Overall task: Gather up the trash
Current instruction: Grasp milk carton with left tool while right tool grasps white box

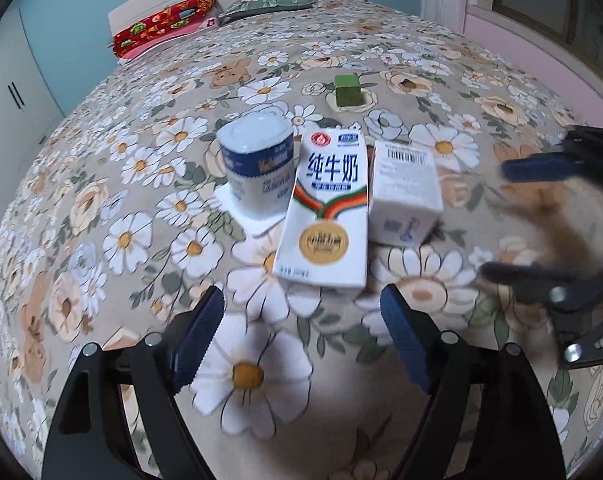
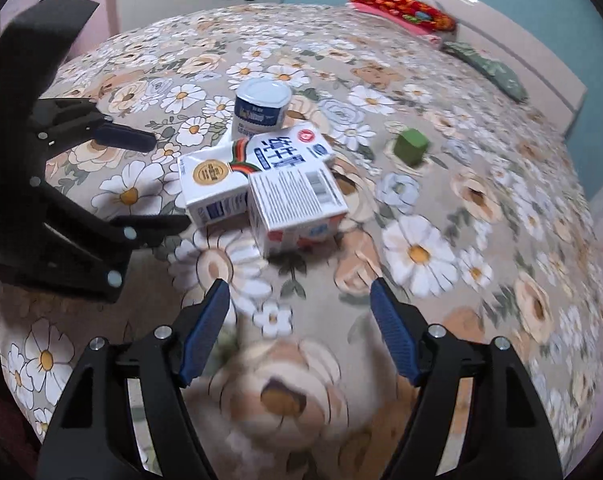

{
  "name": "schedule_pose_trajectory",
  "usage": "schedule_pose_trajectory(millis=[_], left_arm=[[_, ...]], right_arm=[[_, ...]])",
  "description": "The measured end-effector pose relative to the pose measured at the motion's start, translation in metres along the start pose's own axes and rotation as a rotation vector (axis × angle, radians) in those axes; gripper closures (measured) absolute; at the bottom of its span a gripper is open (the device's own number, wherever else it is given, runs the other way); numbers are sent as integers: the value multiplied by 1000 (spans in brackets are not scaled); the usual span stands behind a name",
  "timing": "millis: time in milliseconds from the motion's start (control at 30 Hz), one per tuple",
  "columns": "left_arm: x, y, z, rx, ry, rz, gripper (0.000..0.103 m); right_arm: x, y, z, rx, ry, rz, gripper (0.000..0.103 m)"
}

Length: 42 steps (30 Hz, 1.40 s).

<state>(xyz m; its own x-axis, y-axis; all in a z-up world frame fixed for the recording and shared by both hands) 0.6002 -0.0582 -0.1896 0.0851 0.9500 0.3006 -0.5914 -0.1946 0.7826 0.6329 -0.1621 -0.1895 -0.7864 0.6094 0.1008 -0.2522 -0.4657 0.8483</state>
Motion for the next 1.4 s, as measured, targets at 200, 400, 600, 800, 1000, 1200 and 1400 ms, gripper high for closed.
schedule_pose_trajectory(millis=[200,400,600,800,1000,1200,1400], left_arm=[[-6,-13,15,-46,-36,8,18],[-4,-41,19,17,-6,-13,18],[-6,-54,21,33,27,-47,37],[-9,-52,28,23,41,-55,52],[-4,-36,21,18,35,-62,53],[7,1,17,-14,18,-37,53],[20,61,18,-76,2,-8,53]], right_arm=[[-11,-24,20,19,61,37,30],[-27,-46,35,16,17,116,30],[-36,-57,43,-25,-43,156,36],[-36,-52,39,-74,-77,112,47],[-33,-26,30,-120,-111,85,47],[-25,15,18,-146,-141,53,47],[-4,69,11,-178,-139,2,47]])
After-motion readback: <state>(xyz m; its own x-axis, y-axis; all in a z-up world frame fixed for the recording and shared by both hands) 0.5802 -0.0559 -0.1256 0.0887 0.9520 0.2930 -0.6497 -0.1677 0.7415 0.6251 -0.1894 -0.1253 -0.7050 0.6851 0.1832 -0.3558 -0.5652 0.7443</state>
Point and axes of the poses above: each gripper's, at about its wrist camera, not at the fingertips, and y roughly against the way its jaws point, x to its left, z to its top, the point moved 7 cm from there along -y, roughly the way its jaws point, and after that the axes turned 14 degrees about z, right-handed, at the moved point
